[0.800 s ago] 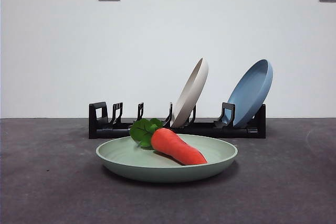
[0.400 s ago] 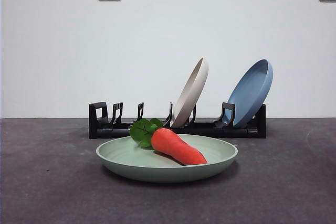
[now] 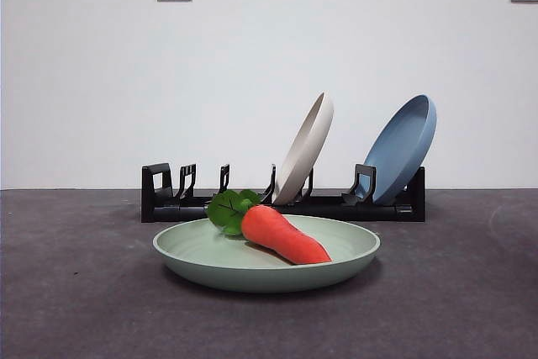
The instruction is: Take the green plate from the plate rack,put the plate on the table,take the carrot from the table,put the carrot in the plate
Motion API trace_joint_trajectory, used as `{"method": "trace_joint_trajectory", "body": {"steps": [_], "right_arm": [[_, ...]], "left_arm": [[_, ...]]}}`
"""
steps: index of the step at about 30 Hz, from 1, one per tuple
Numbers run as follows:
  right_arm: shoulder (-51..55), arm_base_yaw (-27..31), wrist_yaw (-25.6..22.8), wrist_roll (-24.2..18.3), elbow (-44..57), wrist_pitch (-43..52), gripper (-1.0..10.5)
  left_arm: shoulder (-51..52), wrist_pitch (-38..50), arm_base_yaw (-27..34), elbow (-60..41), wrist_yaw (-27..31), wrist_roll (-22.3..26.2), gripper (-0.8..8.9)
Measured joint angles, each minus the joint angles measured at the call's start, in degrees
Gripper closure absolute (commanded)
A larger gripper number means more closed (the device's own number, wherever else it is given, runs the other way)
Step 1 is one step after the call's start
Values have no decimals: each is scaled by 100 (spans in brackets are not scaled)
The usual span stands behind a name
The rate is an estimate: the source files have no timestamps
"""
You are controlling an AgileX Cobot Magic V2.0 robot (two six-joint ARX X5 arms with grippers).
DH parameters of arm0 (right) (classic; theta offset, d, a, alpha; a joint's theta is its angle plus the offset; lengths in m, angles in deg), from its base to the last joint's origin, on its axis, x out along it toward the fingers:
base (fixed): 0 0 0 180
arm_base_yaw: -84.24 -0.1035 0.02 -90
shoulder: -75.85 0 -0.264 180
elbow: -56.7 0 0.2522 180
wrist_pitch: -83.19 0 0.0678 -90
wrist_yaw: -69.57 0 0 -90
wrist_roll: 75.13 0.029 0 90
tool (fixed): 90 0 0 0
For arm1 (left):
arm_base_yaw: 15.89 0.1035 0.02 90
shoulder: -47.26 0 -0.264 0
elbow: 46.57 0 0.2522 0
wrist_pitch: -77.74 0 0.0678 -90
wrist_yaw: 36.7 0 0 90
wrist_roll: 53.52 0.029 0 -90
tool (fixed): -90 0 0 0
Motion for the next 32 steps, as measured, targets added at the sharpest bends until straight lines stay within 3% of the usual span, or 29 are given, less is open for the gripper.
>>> {"method": "trace_joint_trajectory", "body": {"steps": [11,16,24,28,32], "right_arm": [[81,59,-52,-17,0,-9,946],[726,809,-282,-599,20,177,946],[2009,2610,-284,-1067,1204,2184,946],[2697,3049,-280,-1121,2343,3556,946],[3272,3270,-284,-1123,3373,4271,946]], "left_arm": [[0,-2,0,0,0,0,817],[0,-2,2,0,2,-2,817],[0,-2,2,0,2,-2,817],[0,-2,2,0,2,-2,817],[0,-2,2,0,2,-4,817]]}}
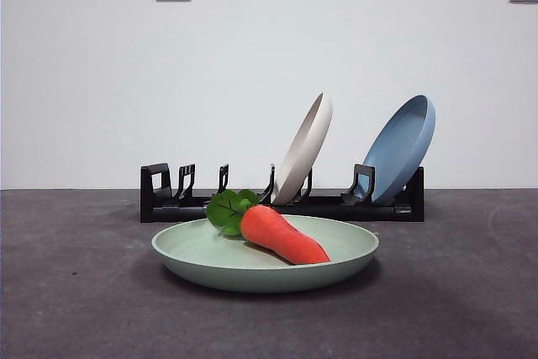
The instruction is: Take the green plate from the plate rack,put the plate on the table,take the carrot from the table,put the carrot in the plate
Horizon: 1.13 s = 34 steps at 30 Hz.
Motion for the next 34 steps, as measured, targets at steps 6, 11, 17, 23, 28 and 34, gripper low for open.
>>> {"method": "trace_joint_trajectory", "body": {"steps": [6,11,17,23,28,34], "right_arm": [[684,98,-13,2,1003,210,946],[968,101,-13,63,1397,238,946],[1106,101,-20,149,1637,269,946],[1130,101,-17,179,1639,278,946],[1130,101,-17,181,1639,278,946],[1130,101,-17,181,1639,278,946]], "left_arm": [[0,0,0,0,0,0,817],[0,0,0,0,0,0,817],[-2,0,0,0,-2,-2,817],[0,0,0,0,0,-20,817],[0,0,0,0,0,-31,817],[0,0,0,0,0,-33,817]]}}
